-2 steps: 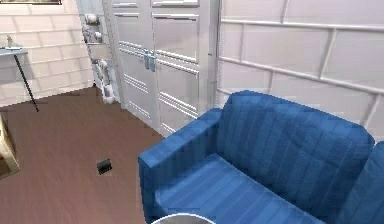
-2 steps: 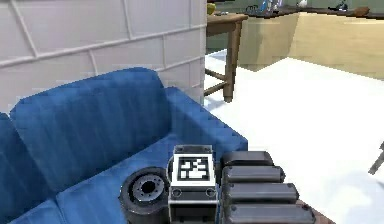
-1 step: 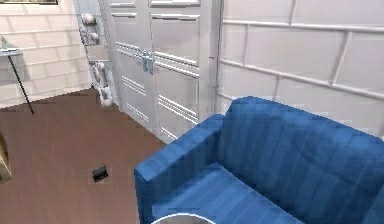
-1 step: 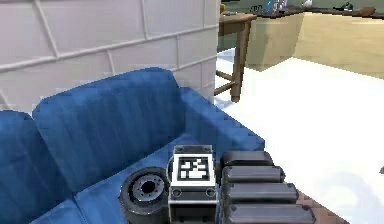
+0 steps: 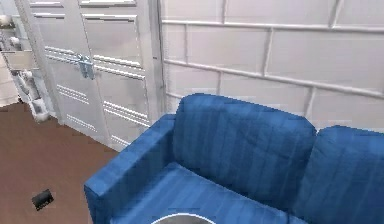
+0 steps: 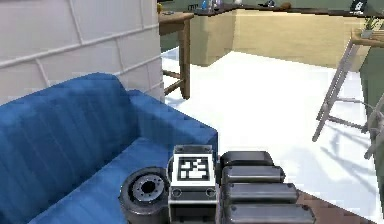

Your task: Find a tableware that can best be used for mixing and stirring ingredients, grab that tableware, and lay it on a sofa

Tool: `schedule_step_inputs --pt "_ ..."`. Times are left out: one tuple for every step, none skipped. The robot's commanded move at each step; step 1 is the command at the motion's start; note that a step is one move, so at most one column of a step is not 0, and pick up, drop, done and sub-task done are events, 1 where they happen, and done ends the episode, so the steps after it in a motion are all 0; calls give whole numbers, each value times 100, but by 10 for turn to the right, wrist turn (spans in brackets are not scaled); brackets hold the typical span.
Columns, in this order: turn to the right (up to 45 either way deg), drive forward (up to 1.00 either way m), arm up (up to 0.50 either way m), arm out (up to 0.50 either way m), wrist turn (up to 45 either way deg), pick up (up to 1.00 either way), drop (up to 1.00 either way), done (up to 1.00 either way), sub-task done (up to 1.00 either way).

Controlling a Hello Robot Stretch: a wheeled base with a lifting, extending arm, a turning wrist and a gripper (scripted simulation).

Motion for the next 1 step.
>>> schedule_step_inputs --pt "-60 0 0 0 0 0 0 0 0"
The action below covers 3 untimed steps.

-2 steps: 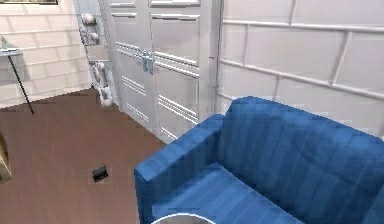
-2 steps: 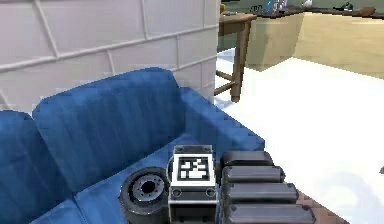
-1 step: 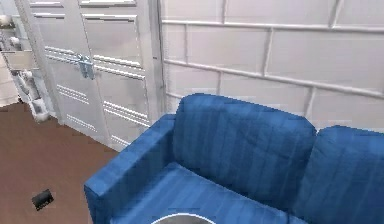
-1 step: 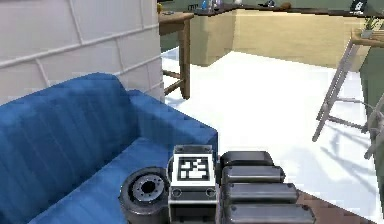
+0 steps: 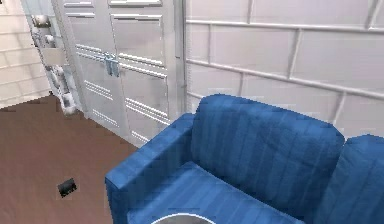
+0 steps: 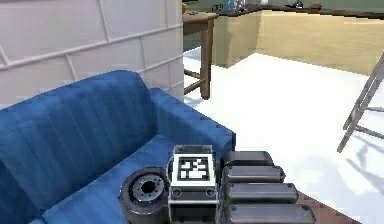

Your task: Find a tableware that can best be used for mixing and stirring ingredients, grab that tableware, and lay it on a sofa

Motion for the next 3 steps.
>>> schedule_step_inputs --pt "0 0 0 30 0 0 0 0 0" --pt "0 0 0 0 390 0 0 0 0" --pt "0 0 -30 0 0 0 0 0 0"
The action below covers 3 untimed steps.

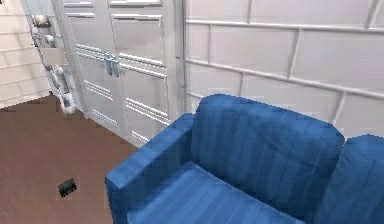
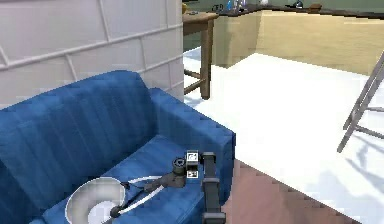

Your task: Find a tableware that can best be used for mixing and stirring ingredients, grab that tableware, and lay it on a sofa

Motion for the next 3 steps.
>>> schedule_step_inputs --pt "0 0 -32 0 0 0 0 0 0" --pt "0 0 0 0 0 0 100 0 0" --pt "0 0 10 0 0 0 0 0 0"
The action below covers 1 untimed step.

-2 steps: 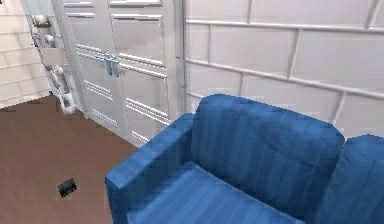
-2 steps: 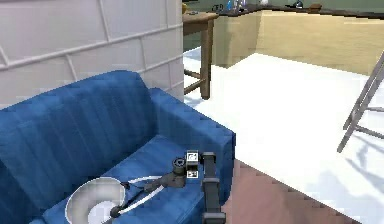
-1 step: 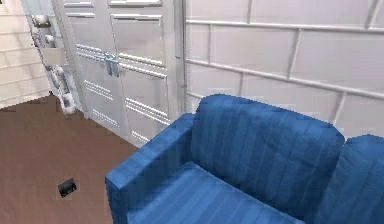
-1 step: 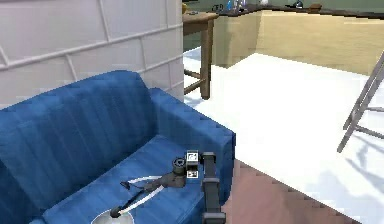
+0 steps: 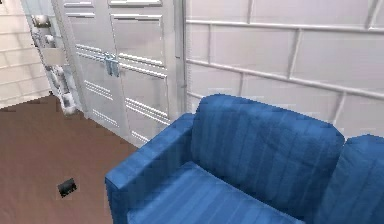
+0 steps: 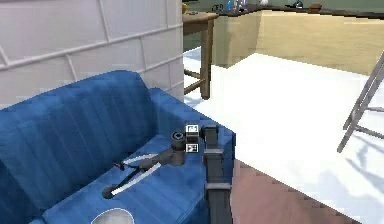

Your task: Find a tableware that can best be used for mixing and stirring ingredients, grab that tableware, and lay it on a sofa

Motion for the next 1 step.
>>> schedule_step_inputs --pt "0 0 0 -8 0 0 0 0 0"
